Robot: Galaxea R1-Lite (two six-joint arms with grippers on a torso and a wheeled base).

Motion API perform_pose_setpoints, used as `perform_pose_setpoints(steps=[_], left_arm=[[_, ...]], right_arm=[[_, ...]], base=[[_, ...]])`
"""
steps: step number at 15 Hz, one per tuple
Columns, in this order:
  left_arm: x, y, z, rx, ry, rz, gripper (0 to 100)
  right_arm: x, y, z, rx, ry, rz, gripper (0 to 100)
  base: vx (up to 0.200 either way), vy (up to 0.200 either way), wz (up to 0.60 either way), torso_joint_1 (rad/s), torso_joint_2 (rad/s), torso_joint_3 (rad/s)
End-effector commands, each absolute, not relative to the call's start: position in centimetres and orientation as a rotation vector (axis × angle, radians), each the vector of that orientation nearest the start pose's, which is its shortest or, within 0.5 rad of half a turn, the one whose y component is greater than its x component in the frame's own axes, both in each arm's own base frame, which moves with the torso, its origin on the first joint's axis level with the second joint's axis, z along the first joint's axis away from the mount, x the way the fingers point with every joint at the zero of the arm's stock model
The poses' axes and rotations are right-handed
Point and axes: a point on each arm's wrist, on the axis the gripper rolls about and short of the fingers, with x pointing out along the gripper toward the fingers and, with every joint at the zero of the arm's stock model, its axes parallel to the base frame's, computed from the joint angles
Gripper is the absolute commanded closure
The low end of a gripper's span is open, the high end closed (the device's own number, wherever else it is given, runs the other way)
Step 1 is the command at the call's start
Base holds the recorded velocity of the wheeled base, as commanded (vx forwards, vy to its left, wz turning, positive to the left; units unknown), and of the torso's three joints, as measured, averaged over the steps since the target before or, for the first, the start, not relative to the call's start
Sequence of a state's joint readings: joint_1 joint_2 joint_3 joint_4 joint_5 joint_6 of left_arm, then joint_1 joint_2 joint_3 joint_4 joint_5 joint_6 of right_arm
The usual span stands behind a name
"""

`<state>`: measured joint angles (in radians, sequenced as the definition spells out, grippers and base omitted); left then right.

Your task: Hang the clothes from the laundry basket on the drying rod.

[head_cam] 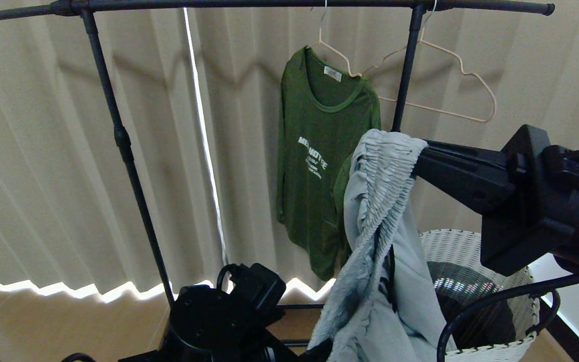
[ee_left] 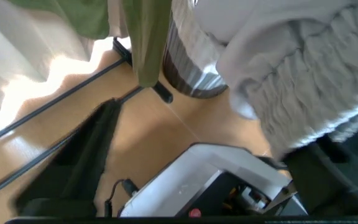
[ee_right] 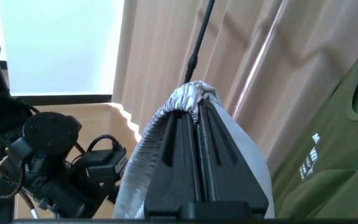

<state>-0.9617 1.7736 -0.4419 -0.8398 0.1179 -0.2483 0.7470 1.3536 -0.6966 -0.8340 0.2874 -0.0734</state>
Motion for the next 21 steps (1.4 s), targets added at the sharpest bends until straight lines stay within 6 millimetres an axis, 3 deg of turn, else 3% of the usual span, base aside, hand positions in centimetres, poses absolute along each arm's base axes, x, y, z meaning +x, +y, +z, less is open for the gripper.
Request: perform_pose_setpoints(steps=[1, 2, 4, 5, 6, 7, 11, 13, 16, 18, 21], left_arm=[[15.3, -21.4, 9.3, 0.032, 0.532, -0.764, 100], [15.2, -21.4, 9.6, 0.024, 0.519, -0.768, 100], [14.1, -20.9, 11.9, -0.013, 0.434, -0.813, 100], [14.1, -20.9, 11.9, -0.013, 0.434, -0.813, 100], [12.9, -19.0, 13.2, 0.038, 0.355, -0.836, 100], [12.6, -18.5, 13.7, 0.045, 0.329, -0.837, 100], [15.3, -11.8, 22.0, 0.015, 0.12, -0.565, 100], [15.3, -8.6, 24.7, -0.005, 0.097, -0.489, 100], [15.9, -5.2, 25.9, -0.008, 0.088, -0.399, 100], [16.1, -4.4, 27.1, -0.014, 0.045, -0.368, 100], [16.3, -4.5, 30.0, -0.019, -0.048, -0.37, 100]], right_arm=[[15.7, 15.4, 26.5, -0.024, -0.222, 1.022, 100], [15.7, 15.4, 26.5, -0.023, -0.224, 1.022, 100], [15.9, 15.4, 26.3, -0.027, -0.21, 1.02, 100], [15.9, 15.4, 26.3, -0.027, -0.21, 1.02, 100], [16.0, 15.4, 26.2, -0.029, -0.205, 1.014, 100], [16.1, 15.4, 26.1, -0.029, -0.202, 1.014, 100], [18.3, 16.6, 24.4, -0.048, -0.127, 0.988, 100], [19.1, 17.3, 24.0, -0.05, -0.111, 0.99, 100], [20.8, 18.8, 24.1, -0.032, -0.185, 0.991, 100], [21.9, 19.7, 24.5, -0.017, -0.255, 0.988, 100], [21.9, 19.8, 25.6, 0.011, -0.303, 0.986, 100]], base=[[0.0, 0.0, 0.0, 0.0, 0.0, 0.0], [0.0, 0.0, 0.0, 0.0, 0.0, 0.0], [0.0, 0.0, 0.0, 0.0, 0.0, 0.0], [0.0, 0.0, 0.0, 0.0, 0.0, 0.0], [0.0, 0.0, 0.0, 0.0, 0.0, 0.0], [0.0, 0.0, 0.0, 0.0, 0.0, 0.0], [0.0, 0.0, 0.0, 0.0, 0.0, 0.0], [0.0, 0.0, 0.0, 0.0, 0.0, 0.0], [0.0, 0.0, 0.0, 0.0, 0.0, 0.0], [0.0, 0.0, 0.0, 0.0, 0.0, 0.0], [0.0, 0.0, 0.0, 0.0, 0.0, 0.0]])
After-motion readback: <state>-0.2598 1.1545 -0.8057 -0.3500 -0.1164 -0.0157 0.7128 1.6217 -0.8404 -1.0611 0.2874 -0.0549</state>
